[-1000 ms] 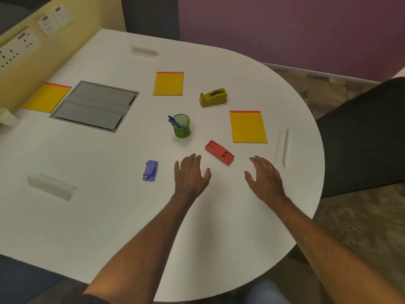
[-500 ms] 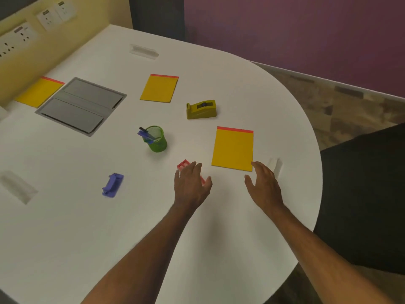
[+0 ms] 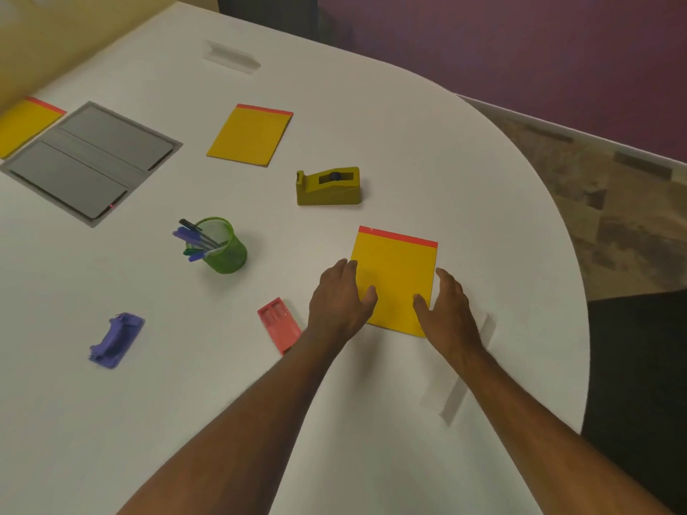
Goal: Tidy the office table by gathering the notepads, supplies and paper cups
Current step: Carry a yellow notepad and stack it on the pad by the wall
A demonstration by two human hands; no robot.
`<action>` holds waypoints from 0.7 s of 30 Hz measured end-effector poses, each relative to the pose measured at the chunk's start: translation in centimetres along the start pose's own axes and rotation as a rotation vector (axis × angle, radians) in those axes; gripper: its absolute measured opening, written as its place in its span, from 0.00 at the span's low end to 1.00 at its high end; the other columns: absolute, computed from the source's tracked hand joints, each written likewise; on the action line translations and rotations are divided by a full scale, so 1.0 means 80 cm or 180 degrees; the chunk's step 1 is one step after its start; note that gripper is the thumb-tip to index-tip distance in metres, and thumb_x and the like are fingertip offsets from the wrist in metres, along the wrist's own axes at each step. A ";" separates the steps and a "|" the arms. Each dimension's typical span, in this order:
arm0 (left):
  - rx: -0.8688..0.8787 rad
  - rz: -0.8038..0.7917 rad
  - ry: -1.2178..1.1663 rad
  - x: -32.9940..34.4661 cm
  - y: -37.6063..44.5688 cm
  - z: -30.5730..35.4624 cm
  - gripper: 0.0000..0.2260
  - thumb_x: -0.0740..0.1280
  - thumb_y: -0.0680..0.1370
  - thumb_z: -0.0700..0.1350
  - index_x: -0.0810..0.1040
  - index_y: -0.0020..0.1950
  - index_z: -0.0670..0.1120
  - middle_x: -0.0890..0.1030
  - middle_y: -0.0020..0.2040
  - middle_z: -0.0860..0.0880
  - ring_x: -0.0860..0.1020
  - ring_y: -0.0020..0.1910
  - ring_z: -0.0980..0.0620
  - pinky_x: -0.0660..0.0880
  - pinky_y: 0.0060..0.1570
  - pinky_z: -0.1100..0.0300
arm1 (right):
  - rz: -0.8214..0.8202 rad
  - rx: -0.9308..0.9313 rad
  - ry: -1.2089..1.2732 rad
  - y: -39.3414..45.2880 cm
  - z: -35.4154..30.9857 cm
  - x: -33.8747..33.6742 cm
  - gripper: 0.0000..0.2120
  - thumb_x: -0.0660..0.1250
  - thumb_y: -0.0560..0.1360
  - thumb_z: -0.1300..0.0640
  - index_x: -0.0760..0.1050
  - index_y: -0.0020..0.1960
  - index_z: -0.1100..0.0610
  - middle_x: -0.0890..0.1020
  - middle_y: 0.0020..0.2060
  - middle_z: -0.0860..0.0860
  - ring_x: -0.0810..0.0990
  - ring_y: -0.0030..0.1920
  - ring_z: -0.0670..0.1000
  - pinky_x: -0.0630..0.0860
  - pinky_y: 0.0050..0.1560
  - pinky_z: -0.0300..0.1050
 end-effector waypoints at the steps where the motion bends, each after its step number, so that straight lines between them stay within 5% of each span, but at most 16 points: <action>1: -0.0064 -0.0009 -0.0047 0.008 0.008 -0.004 0.28 0.63 0.80 0.56 0.66 0.75 0.43 0.69 0.74 0.44 0.67 0.72 0.43 0.70 0.65 0.47 | 0.0017 0.0066 0.0065 0.008 0.004 0.005 0.33 0.67 0.81 0.48 0.56 0.80 0.53 0.65 0.77 0.54 0.67 0.75 0.59 0.72 0.69 0.58; 13: -0.0747 -0.0211 -0.0231 0.048 0.036 -0.034 0.30 0.63 0.80 0.55 0.60 0.77 0.42 0.68 0.72 0.42 0.66 0.69 0.41 0.69 0.63 0.46 | 0.0209 0.0926 0.0405 0.033 0.042 0.039 0.34 0.69 0.79 0.52 0.59 0.80 0.57 0.65 0.75 0.59 0.67 0.72 0.61 0.73 0.66 0.60; 21: -0.1448 -0.0225 -0.0768 0.059 0.047 -0.047 0.21 0.64 0.78 0.55 0.73 0.62 0.41 0.73 0.60 0.42 0.71 0.62 0.40 0.73 0.59 0.45 | 0.0173 0.1258 0.1259 0.039 0.052 0.046 0.26 0.67 0.80 0.55 0.66 0.76 0.54 0.70 0.70 0.58 0.75 0.63 0.62 0.78 0.61 0.58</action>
Point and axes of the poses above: each hand's wrist, its own y-axis towards the middle knuckle, its own x-axis out of the palm, z = x × y, the point moved 9 cm from there along y, towards the middle knuckle
